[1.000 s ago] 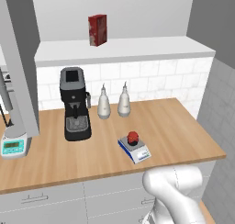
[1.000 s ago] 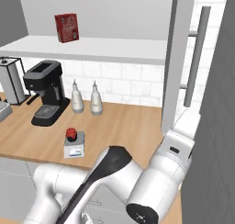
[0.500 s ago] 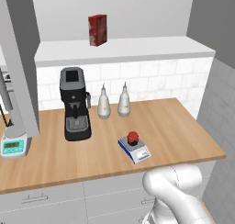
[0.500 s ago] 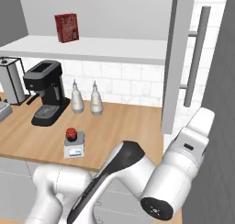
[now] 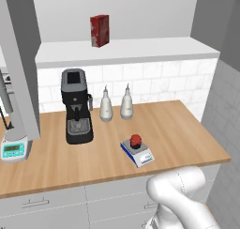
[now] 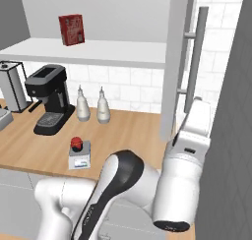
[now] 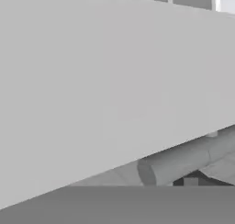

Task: Pick the jam and place it on the digital scale for weighing, and close the cabinet.

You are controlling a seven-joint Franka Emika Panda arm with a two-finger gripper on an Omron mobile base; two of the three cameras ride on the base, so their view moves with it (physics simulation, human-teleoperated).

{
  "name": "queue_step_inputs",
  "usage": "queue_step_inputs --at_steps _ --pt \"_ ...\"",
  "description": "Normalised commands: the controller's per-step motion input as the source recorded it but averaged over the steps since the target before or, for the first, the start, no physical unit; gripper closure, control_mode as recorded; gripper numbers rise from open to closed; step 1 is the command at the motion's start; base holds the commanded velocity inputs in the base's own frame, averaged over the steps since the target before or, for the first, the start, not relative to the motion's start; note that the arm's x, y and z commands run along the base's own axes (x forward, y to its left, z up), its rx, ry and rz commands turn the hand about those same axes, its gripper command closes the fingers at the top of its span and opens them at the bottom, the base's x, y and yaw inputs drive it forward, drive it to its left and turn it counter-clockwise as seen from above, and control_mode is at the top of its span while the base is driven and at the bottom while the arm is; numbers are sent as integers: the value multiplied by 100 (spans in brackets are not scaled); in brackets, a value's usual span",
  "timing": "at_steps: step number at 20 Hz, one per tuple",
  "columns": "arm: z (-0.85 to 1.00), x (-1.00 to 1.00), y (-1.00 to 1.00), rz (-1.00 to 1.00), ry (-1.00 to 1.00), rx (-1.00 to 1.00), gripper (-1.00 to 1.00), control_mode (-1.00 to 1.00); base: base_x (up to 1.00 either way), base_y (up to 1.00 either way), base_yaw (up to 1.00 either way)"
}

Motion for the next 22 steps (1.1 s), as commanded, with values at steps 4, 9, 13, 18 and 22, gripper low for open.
queue_step_inputs --at_steps 4,9,13,18,22 --pt "58 0 99 32 -33 -13 -100 -100 0 0 0" --pt "32 34 100 21 -13 -16 -100 -100 0 0 0" --pt "2 67 100 10 1 -12 -100 -100 0 0 0" --pt "5 54 100 1 9 -11 -100 -100 0 0 0" --pt "12 47 99 0 22 -4 -100 -100 0 0 0"
